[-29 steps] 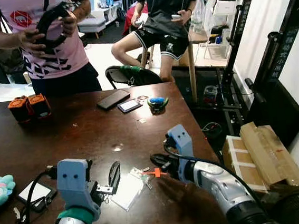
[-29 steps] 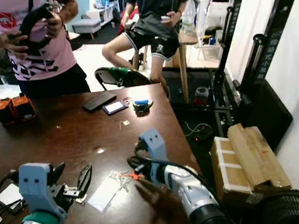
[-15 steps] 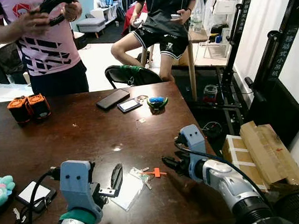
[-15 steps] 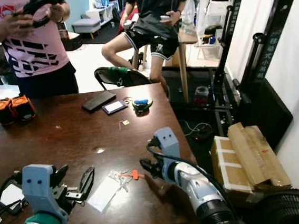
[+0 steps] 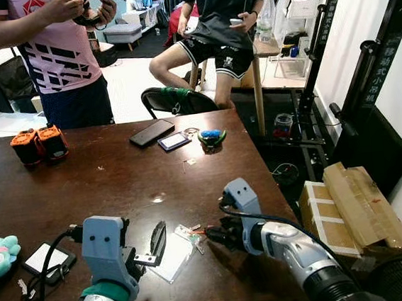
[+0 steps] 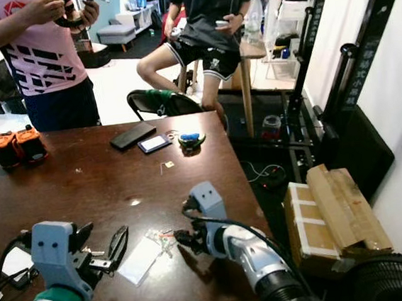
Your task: Hang keys on a hook
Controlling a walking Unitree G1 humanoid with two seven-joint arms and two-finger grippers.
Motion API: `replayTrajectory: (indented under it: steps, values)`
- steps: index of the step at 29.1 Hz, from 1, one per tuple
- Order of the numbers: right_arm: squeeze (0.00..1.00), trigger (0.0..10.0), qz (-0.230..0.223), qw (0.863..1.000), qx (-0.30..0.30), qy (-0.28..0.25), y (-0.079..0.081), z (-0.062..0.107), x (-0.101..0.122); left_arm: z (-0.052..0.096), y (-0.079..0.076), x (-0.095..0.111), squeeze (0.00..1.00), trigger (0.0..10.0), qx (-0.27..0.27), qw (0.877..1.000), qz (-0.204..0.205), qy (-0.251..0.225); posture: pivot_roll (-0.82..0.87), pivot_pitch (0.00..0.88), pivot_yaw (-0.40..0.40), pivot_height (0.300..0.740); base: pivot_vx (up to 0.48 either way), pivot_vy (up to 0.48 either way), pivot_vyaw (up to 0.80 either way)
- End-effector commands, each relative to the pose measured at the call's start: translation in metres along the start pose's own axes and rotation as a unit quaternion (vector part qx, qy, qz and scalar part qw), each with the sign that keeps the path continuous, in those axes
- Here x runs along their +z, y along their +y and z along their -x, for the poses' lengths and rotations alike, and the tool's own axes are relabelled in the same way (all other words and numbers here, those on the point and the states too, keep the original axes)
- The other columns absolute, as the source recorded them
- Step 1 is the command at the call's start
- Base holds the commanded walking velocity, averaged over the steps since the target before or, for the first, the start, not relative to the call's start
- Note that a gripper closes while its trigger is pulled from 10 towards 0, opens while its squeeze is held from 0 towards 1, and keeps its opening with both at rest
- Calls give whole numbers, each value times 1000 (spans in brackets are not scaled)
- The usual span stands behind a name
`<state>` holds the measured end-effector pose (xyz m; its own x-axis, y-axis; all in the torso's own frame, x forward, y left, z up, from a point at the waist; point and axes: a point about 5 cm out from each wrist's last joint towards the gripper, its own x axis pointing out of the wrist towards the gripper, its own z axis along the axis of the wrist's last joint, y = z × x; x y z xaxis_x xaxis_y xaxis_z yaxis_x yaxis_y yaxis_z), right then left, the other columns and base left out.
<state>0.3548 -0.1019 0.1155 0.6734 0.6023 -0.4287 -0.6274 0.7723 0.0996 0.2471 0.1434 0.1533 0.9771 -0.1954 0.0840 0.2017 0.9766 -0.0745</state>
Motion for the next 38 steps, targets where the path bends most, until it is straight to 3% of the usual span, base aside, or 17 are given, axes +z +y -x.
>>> replayTrajectory:
  steps: [1, 18, 19, 24, 26, 30, 33, 38]
  values:
    - [0, 10000, -4, 1000, 10, 15, 4, -3, -5, 3, 0, -1, 0, 10000, -3, 1000, -2, 6, -152, 29, 83, 740, 0, 0, 0]
    - [0, 10000, 18, 997, 27, 64, 8, -3, -15, 3, -2, -2, 0, 10000, -10, 1000, -1, 10, -150, 39, 84, 740, 0, 0, 0]
    - [0, 10000, 46, 997, 27, 63, 8, -3, -15, 3, -2, -2, 0, 10000, -10, 1000, -1, 10, -150, 39, 84, 740, 0, 0, 0]
    - [0, 10000, 90, 994, 27, 61, 11, -4, -14, 3, -1, -2, 0, 10000, -11, 1000, -2, 11, -150, 42, 86, 740, 0, 0, 0]
    - [0, 10000, 137, 988, 33, 64, 13, -3, -16, 4, -2, -2, 0, 10000, -11, 1000, -1, 11, -149, 45, 86, 740, 0, 0, 0]
    - [0, 10000, 158, 984, 37, 66, 15, -2, -17, 4, -2, -2, 0, 10000, -12, 1000, -1, 11, -149, 45, 86, 740, 0, 0, 0]
    - [0, 10000, 236, 969, 41, 59, 18, -3, -17, 4, -3, -2, 0, 10000, -15, 1000, 0, 13, -152, 49, 88, 740, 0, 0, 0]
    - [0, 10000, 250, 966, 40, 56, 19, -3, -17, 4, -3, -2, 0, 10000, -16, 1000, 0, 13, -152, 49, 88, 740, 0, 0, 0]
